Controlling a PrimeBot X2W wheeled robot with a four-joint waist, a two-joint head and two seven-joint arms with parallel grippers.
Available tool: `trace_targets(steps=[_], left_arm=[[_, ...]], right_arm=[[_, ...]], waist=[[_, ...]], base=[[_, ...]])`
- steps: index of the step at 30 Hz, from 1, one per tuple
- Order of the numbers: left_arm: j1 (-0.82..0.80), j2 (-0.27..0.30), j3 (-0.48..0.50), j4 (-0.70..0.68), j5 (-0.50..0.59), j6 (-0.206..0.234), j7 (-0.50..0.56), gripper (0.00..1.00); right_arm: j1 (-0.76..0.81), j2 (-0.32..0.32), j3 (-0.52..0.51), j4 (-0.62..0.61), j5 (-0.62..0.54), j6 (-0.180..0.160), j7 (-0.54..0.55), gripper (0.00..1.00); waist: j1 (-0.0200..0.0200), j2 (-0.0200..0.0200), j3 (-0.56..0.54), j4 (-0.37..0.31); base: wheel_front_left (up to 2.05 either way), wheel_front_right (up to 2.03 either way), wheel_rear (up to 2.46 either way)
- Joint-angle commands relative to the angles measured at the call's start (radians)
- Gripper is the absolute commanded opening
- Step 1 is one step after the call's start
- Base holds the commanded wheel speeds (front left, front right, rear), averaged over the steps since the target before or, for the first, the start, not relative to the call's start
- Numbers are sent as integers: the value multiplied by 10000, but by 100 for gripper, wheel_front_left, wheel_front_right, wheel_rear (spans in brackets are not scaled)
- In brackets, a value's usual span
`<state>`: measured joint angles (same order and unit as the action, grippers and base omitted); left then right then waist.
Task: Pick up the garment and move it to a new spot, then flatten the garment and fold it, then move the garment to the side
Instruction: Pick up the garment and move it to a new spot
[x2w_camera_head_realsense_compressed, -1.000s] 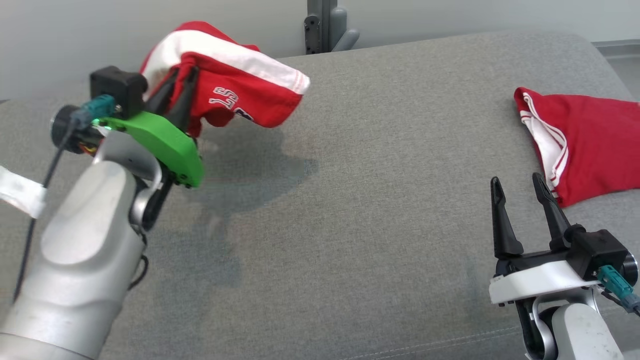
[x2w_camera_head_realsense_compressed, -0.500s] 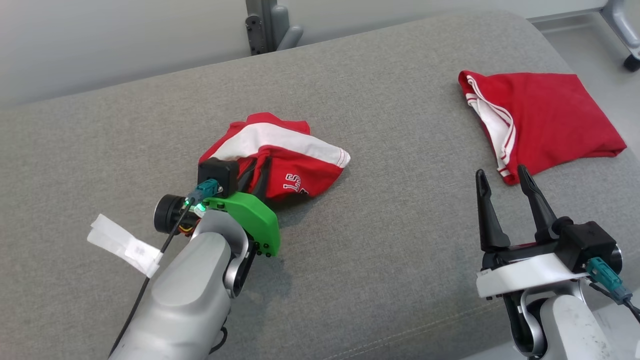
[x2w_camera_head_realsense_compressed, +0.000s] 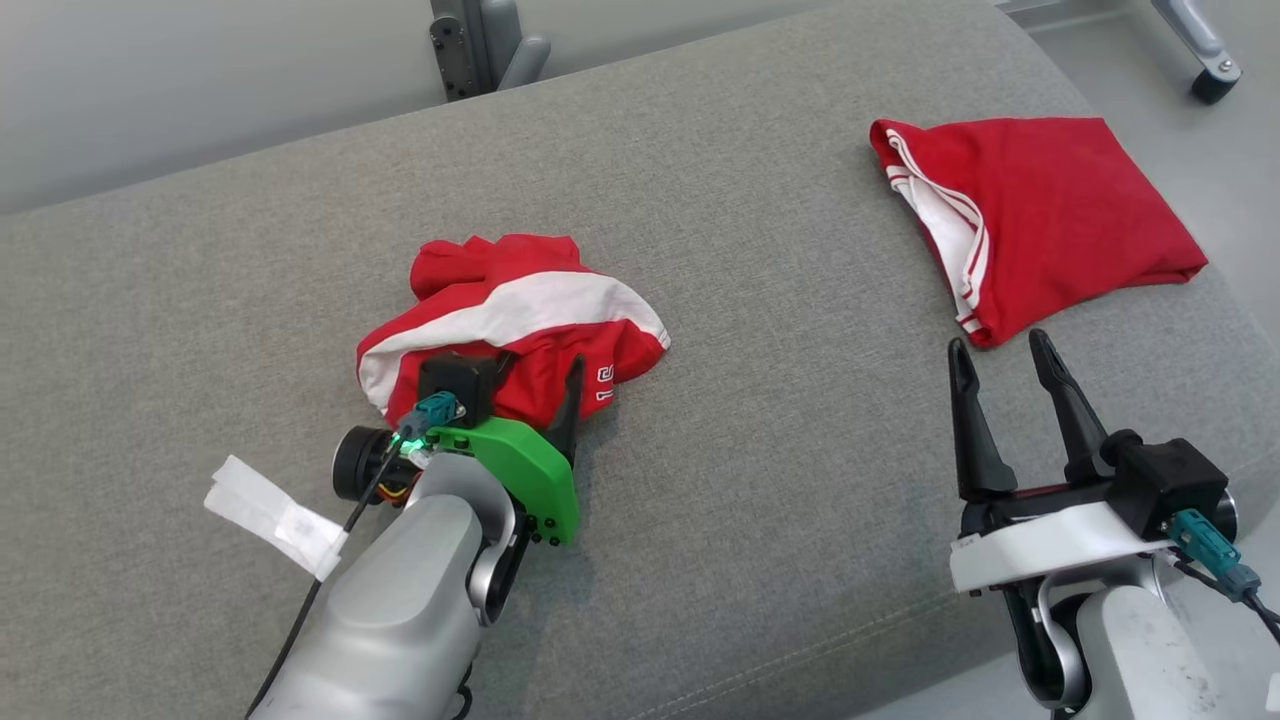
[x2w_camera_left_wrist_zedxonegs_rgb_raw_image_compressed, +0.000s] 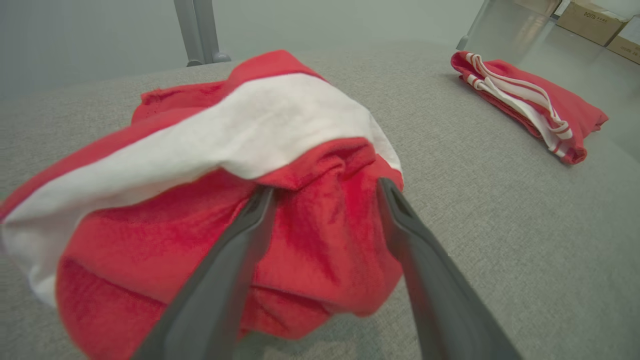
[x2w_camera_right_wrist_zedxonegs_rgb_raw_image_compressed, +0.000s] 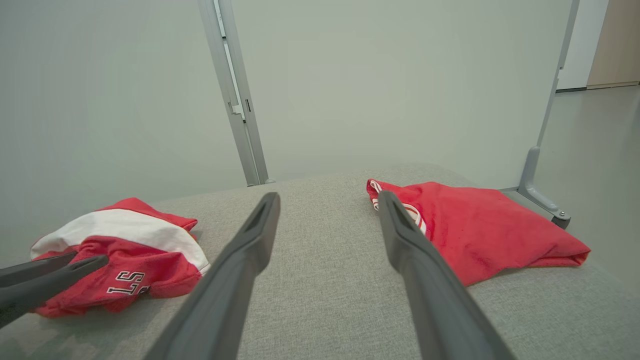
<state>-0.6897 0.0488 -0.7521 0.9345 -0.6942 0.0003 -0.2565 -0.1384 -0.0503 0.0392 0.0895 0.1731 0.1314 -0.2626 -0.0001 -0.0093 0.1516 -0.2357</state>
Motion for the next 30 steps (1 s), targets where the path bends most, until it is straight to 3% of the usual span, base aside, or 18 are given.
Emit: trace_targets(steps=[1,5,13,30], left_arm=[[154,40,-26,-46,-59,45,-39,100],[234,38,-18,-415,-63,145,-92,100],[1249,232,1106,-2137,881,338,-81,100],[5516,806,4211,-6206,2453,844,-84,100]], right_arm=[[-20,-5,-36,-15,-7,-15,-30,100],[87,-7,-168,-1,-22,-15,-31,100],[334,-7,-417,-19,-64,-15,-31,100],[972,-8,-532,159,-84,-15,-31,100]], waist=[[1,93,-49,104],[1,93,-212,405],[1,93,-678,1016],[1,93,-1494,1667]], base=[[0,0,0],[0,0,0],[0,0,0],[0,0,0]])
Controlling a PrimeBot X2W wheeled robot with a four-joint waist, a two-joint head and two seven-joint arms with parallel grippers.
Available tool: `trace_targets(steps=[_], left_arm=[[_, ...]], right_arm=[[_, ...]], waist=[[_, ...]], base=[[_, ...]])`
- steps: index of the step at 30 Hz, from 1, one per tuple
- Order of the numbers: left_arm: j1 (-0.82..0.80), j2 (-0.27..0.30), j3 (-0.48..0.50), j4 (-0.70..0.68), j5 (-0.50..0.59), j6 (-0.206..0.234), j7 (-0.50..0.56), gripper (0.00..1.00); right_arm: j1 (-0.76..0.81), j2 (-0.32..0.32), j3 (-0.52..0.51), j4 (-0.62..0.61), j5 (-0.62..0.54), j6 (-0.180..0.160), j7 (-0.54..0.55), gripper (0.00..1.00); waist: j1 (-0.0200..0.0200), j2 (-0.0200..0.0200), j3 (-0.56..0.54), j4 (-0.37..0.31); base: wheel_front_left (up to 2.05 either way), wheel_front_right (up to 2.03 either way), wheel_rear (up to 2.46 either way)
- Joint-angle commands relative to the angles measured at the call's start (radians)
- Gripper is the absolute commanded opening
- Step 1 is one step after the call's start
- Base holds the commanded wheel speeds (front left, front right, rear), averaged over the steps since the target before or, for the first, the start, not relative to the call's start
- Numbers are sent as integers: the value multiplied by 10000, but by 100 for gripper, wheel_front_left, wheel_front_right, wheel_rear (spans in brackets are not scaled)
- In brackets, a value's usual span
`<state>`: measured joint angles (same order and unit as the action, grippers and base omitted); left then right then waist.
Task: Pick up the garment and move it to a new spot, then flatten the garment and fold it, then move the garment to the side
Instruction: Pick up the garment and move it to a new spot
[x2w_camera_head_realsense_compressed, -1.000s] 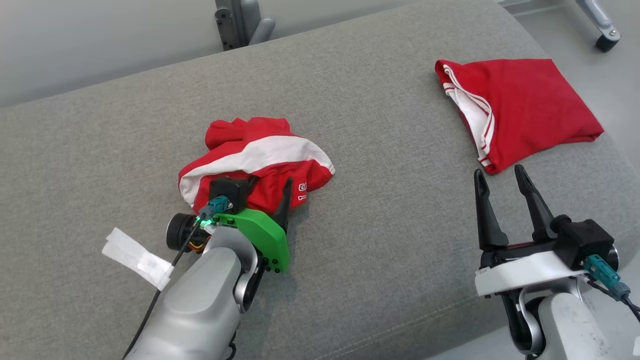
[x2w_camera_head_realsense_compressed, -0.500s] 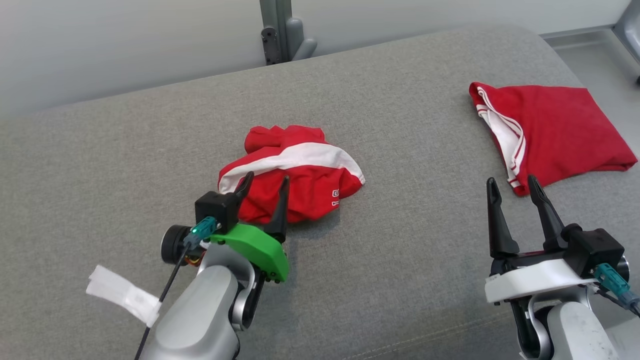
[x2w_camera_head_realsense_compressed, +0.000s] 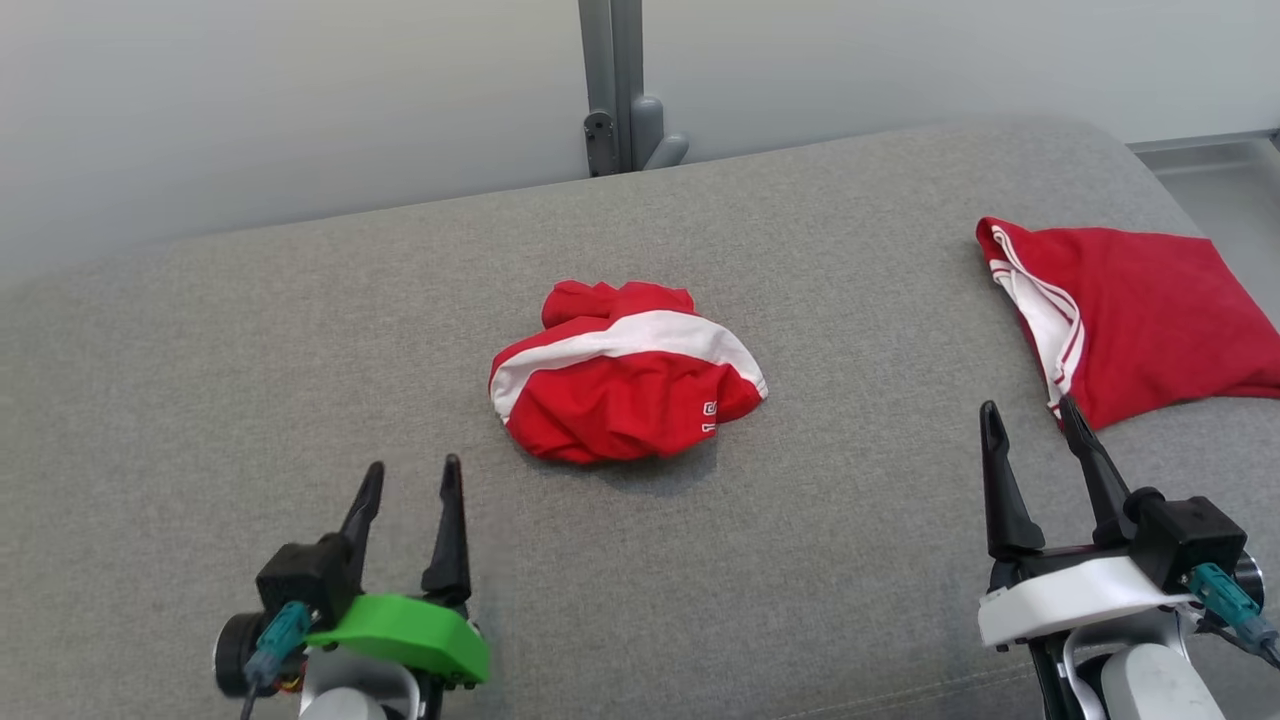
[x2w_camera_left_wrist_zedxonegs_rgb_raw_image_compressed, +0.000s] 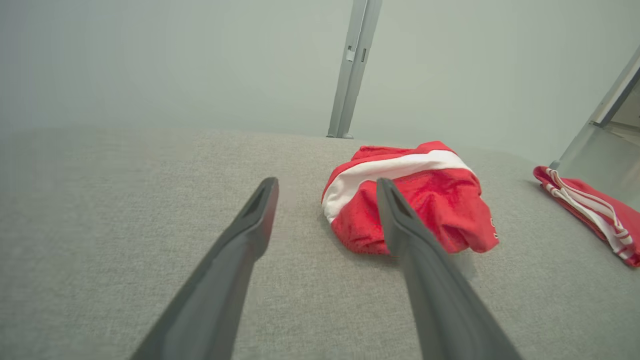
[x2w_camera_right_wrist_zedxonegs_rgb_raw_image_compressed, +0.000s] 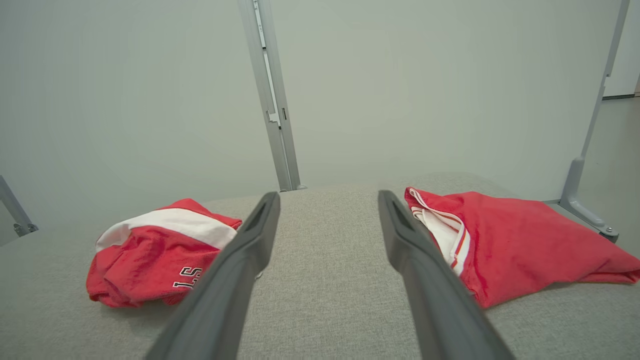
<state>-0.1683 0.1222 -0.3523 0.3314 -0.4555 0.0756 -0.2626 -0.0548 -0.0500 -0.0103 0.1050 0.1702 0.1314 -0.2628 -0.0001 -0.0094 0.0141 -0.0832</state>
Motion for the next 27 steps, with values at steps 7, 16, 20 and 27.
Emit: trace_targets(steps=[7,16,20,27], left_arm=[[1351,-53,1098,-957,433,154,-23,100],[1854,-307,1683,-1295,878,-53,-24,100],[1896,-389,1841,-1306,1048,-142,-24,100],[1992,-526,2111,-1282,1223,-293,-24,100]], right_arm=[[391,-12,-132,20,-119,-15,-30,100],[449,-12,20,149,12,-15,-30,100],[454,-12,66,155,7,-15,-30,100],[484,-12,91,185,-43,-15,-30,100]], waist=[[1,94,-205,365],[1,94,-231,514],[1,94,-241,507],[1,94,-252,502]], base=[[0,0,0],[0,0,0],[0,0,0],[0,0,0]])
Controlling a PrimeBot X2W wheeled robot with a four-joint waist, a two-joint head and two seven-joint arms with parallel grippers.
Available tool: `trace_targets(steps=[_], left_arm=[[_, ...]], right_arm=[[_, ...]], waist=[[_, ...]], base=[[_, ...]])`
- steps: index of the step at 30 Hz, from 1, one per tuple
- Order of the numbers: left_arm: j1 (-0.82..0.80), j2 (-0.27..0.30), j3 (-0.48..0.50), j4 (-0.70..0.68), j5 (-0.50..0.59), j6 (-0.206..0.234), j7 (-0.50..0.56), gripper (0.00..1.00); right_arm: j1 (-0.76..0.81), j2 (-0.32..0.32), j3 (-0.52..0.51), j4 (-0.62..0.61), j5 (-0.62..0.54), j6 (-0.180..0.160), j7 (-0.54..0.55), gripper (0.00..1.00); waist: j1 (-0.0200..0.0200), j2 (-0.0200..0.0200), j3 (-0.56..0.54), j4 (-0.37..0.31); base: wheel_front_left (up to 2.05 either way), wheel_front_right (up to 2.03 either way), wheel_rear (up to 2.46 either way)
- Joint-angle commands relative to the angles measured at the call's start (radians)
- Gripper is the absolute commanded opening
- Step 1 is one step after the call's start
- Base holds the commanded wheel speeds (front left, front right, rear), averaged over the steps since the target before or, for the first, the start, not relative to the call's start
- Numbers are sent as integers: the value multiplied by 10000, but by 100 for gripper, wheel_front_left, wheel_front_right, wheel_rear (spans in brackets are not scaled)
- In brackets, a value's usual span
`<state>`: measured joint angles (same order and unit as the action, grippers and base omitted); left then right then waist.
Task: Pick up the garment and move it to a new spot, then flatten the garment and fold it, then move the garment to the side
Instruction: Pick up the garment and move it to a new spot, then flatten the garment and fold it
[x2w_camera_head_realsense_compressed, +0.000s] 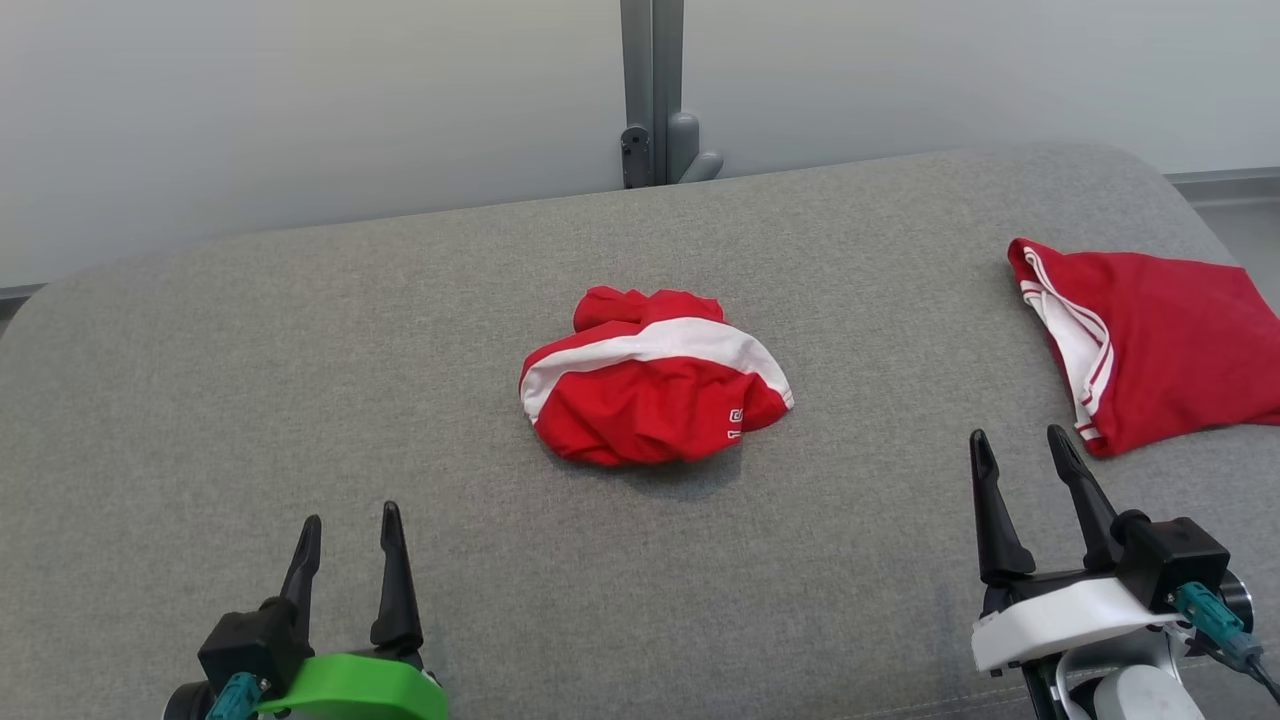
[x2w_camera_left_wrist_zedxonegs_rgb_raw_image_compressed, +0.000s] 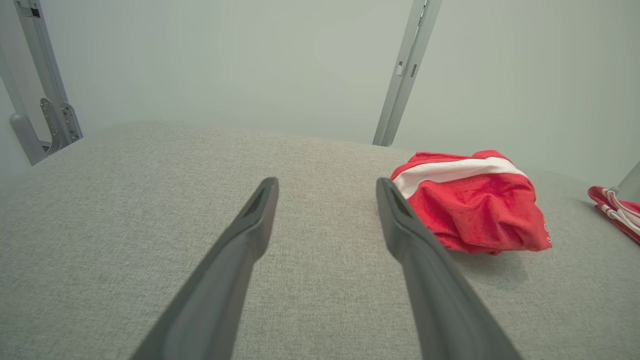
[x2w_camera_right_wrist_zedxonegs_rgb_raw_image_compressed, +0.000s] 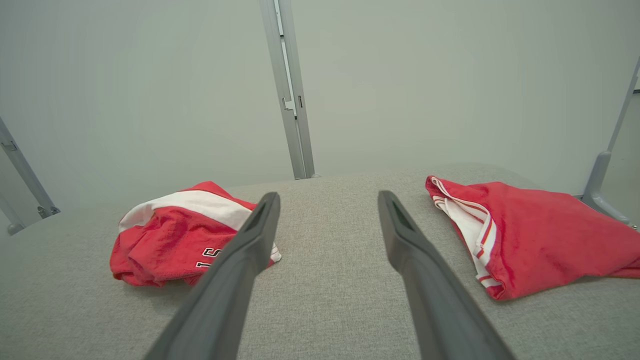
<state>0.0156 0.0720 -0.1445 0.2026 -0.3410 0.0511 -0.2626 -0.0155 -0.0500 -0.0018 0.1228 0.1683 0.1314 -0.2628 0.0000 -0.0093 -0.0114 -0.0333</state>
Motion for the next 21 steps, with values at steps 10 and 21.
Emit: trace_targets(steps=[10,21], left_arm=[[152,-122,231,81,248,-239,-24,100],[-315,-181,56,10,410,-333,-23,100]], right_arm=[[-114,-12,0,370,-101,-15,-30,100],[-1715,-13,-47,2389,-4,-15,148,100]], waist=[[0,93,87,213],[0,93,782,990]], base=[[0,0,0],[0,0,0]])
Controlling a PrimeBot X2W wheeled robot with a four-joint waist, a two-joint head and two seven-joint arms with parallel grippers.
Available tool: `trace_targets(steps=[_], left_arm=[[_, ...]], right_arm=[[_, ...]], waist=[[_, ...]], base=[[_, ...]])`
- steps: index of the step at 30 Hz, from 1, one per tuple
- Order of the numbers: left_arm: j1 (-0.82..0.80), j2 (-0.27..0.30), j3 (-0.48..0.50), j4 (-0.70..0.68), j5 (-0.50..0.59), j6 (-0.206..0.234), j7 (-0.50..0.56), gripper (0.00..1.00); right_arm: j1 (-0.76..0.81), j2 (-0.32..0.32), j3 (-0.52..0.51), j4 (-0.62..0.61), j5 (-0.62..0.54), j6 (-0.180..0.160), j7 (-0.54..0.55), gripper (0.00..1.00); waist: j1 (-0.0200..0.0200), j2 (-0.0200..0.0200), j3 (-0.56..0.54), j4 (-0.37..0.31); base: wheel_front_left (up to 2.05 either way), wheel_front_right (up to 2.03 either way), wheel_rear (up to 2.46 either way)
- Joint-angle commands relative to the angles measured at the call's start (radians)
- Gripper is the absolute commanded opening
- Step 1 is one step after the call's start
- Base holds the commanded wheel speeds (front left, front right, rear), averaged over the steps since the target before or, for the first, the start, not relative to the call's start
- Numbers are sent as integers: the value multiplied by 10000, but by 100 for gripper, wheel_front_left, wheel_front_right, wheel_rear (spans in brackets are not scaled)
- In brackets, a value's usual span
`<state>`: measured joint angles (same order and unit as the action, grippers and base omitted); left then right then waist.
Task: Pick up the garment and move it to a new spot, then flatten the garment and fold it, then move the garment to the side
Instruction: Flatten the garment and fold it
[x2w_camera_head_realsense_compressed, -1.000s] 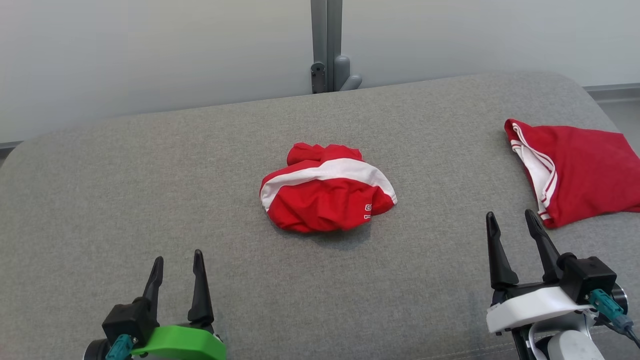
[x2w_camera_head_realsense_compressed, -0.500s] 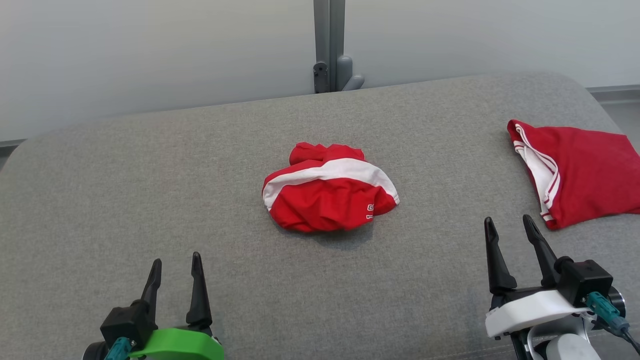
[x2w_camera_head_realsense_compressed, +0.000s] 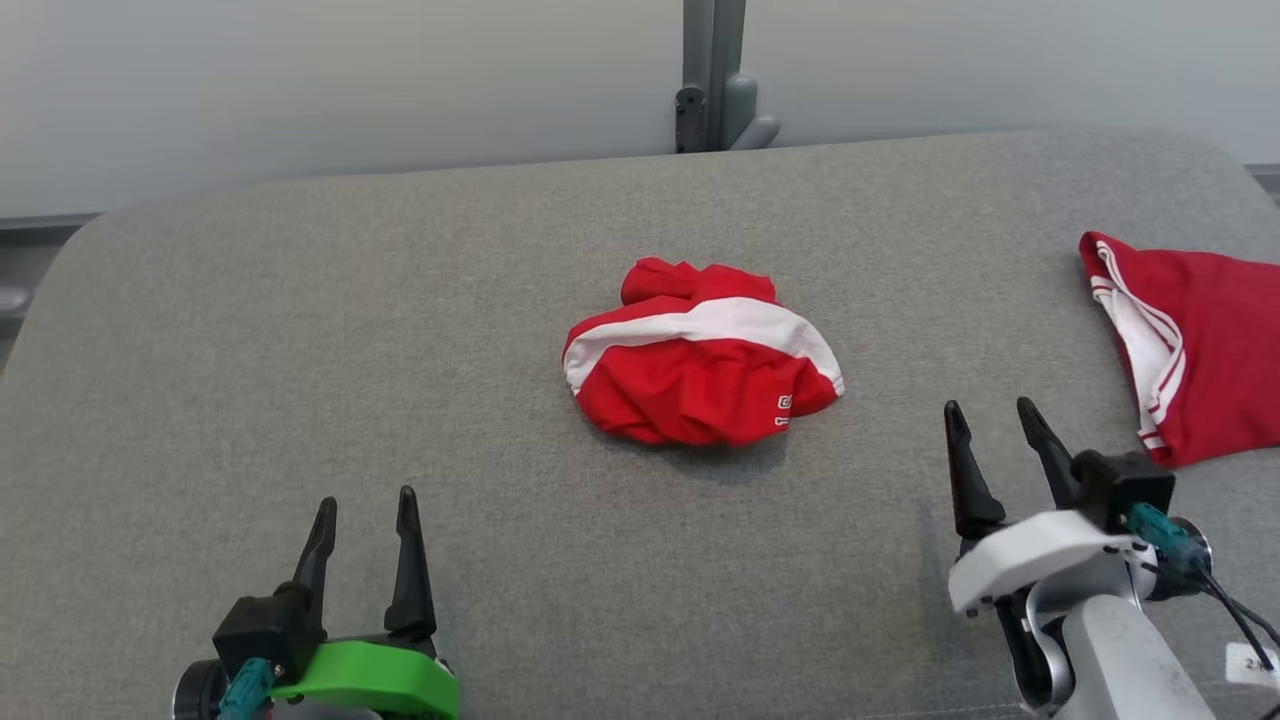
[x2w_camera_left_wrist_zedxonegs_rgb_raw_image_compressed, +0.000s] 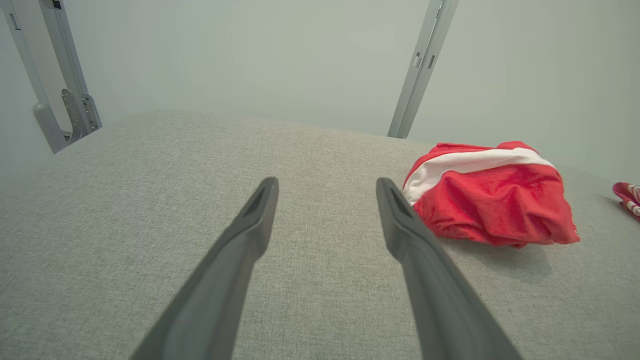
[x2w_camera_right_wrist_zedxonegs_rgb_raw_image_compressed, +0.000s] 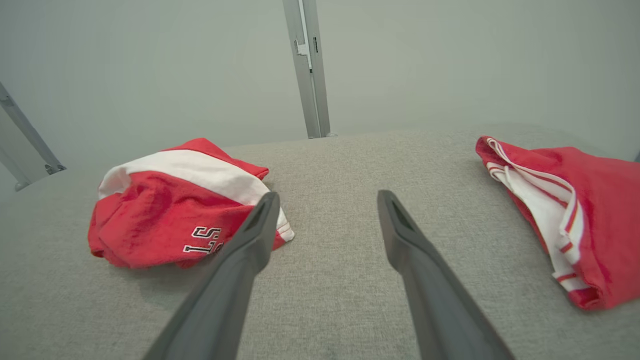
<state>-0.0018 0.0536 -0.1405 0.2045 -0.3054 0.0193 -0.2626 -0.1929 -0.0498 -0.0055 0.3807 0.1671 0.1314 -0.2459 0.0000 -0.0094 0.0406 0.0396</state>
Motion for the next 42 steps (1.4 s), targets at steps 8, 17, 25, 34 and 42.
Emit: trace_targets(steps=[8,17,25,34,42], left_arm=[[-633,-20,-118,-25,69,-25,-24,100],[-947,-29,-279,-90,-131,89,-24,100],[-835,-31,-235,-174,-217,214,-24,100],[-737,-29,-125,-192,-130,213,-23,100],[-658,-24,-125,-174,-158,219,-24,100]], right_arm=[[-2167,-29,-125,2815,-110,-15,249,100],[-3706,-381,-348,5684,-534,-15,303,100],[-4249,-436,-381,6864,-393,-13,-37,0],[-4424,-908,-123,5923,-372,-15,-196,0],[-3376,-1836,-15,3957,-669,-15,-195,0]], waist=[[0,94,1092,1334],[0,94,1534,2505],[0,94,1546,2683],[0,94,1412,2037],[0,94,1285,1343]], base=[[0,0,0],[0,0,0],[0,0,0],[0,0,0],[0,0,0]])
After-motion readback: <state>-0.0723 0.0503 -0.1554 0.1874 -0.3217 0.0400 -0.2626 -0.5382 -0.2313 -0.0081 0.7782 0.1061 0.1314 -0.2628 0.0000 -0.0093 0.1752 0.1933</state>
